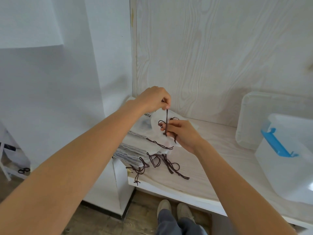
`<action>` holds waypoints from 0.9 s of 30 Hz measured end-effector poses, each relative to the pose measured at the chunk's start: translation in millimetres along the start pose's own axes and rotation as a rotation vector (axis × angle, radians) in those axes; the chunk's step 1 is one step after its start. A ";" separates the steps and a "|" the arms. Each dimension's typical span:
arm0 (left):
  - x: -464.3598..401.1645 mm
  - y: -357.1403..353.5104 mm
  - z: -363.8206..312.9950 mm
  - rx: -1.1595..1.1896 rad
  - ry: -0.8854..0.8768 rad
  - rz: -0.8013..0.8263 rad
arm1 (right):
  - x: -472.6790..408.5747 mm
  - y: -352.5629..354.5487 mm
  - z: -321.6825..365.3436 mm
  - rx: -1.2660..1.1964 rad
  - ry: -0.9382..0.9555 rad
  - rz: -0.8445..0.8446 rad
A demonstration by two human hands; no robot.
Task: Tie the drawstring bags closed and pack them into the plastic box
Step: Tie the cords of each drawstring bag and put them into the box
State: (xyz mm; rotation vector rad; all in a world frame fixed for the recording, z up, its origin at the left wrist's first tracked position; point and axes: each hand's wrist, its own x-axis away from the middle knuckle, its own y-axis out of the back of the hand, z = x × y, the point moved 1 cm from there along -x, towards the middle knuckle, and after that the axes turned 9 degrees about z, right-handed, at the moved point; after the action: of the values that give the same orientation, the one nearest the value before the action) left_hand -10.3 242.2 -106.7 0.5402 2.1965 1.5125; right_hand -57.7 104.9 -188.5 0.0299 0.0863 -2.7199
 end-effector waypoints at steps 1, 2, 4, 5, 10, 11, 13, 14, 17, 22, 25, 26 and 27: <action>-4.0 -2.6 2.0 -0.004 0.009 0.024 | 0.0 0.7 -0.1 -0.045 -0.020 0.018; -8.0 -5.9 4.0 -0.011 0.014 0.039 | -0.1 1.3 0.3 -0.096 -0.042 0.029; -14.2 -13.1 7.7 -0.025 0.022 0.043 | -0.5 2.7 2.2 -0.180 -0.069 0.037; -15.7 -17.2 9.2 -0.029 0.036 0.040 | -1.1 3.8 3.0 -0.188 -0.071 0.035; 5.6 -35.7 4.5 0.217 0.040 -0.384 | -1.8 7.8 4.5 -0.130 -0.063 -0.001; 15.9 -38.5 1.7 0.348 0.032 -0.438 | -2.0 8.8 4.6 -0.136 -0.060 -0.012; 35.2 -45.0 -2.3 0.428 0.045 -0.379 | -1.8 9.9 5.6 -0.139 -0.059 -0.014; 41.3 -48.7 -1.8 0.426 0.055 -0.316 | -1.5 10.0 6.2 -0.133 -0.060 -0.010; 48.5 -51.9 2.0 0.427 0.064 -0.266 | -1.0 8.9 8.7 -0.116 -0.073 -0.007; 48.9 -48.9 -2.0 0.217 0.031 -0.285 | 2.7 9.3 10.3 -0.157 -0.080 -0.009; 51.3 -49.8 1.6 0.286 0.082 -0.331 | 5.7 10.1 9.7 -0.196 -0.056 -0.012; 51.9 -50.9 3.4 0.364 0.110 -0.348 | 6.6 10.0 9.4 -0.181 -0.042 -0.021; 52.5 -52.6 4.9 0.465 0.134 -0.353 | 7.7 9.9 9.2 -0.138 -0.024 -0.041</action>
State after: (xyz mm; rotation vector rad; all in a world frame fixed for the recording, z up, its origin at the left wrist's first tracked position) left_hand -55.8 256.5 -163.9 0.1681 2.5931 0.8822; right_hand -60.8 92.1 -180.2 -0.0444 0.2701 -2.7474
